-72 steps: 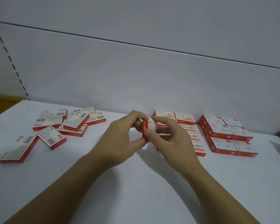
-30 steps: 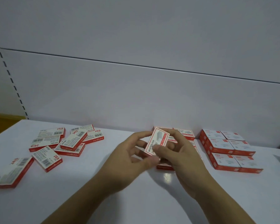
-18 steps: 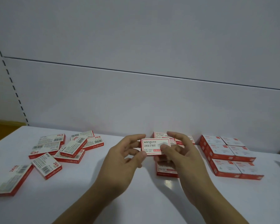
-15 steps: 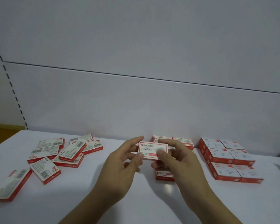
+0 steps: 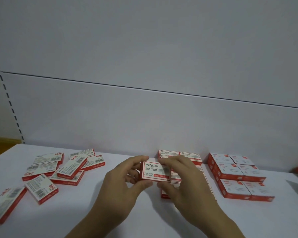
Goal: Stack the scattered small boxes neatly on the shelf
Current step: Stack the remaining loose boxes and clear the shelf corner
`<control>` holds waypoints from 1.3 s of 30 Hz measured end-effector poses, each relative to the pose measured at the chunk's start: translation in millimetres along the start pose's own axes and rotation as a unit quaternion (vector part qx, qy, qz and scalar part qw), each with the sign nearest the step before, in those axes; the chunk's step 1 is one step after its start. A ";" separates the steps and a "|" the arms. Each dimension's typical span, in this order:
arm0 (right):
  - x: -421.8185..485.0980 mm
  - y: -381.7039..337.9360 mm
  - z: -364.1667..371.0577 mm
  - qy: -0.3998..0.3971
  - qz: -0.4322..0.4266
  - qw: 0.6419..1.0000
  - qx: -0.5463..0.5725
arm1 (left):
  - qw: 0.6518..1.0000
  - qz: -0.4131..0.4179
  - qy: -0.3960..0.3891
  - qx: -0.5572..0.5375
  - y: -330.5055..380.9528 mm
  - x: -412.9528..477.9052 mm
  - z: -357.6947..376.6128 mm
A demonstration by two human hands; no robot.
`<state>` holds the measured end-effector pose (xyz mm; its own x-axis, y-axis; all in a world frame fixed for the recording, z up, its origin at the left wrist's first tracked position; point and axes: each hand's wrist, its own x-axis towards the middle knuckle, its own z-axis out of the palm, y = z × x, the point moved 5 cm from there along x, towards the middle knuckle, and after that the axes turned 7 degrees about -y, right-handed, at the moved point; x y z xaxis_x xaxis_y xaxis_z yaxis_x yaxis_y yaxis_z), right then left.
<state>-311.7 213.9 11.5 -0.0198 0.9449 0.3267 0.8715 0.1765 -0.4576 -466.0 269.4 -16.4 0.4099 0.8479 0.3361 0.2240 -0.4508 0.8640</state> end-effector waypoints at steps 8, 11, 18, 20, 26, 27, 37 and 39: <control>6.8 72.2 -38.7 0.069 0.138 0.982 -0.104 | 0.969 -0.031 -0.101 0.223 -9.9 -1.8 18.3; 8.9 98.5 -40.9 0.057 0.197 0.973 -0.109 | 0.946 -0.038 -0.120 0.298 -13.5 -2.1 22.4; 21.6 112.3 -29.6 0.004 0.220 0.964 -0.147 | 0.928 0.033 -0.134 0.347 -2.8 -5.5 30.5; 23.9 110.3 -26.7 -0.002 0.216 0.963 -0.160 | 0.928 0.030 -0.135 0.346 -2.0 -6.8 29.7; 20.5 106.8 -25.0 -0.025 0.219 0.962 -0.164 | 0.928 0.021 -0.141 0.344 -0.4 -7.8 25.0; 19.4 105.3 -24.6 -0.023 0.213 0.962 -0.167 | 0.928 0.023 -0.140 0.345 0.0 -7.7 24.1; 16.6 94.4 -14.2 -0.032 0.212 0.954 -0.212 | 0.923 0.025 -0.143 0.356 -4.8 -5.0 22.8; 16.0 84.6 -12.3 -0.032 0.184 0.956 -0.225 | 0.920 0.025 -0.141 0.366 -5.2 -3.4 20.7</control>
<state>-232.3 240.6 -11.8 0.3108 0.9379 0.1541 0.9478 -0.2936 -0.1244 -450.2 263.1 -29.8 0.6257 0.7617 0.1683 0.6913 -0.6414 0.3327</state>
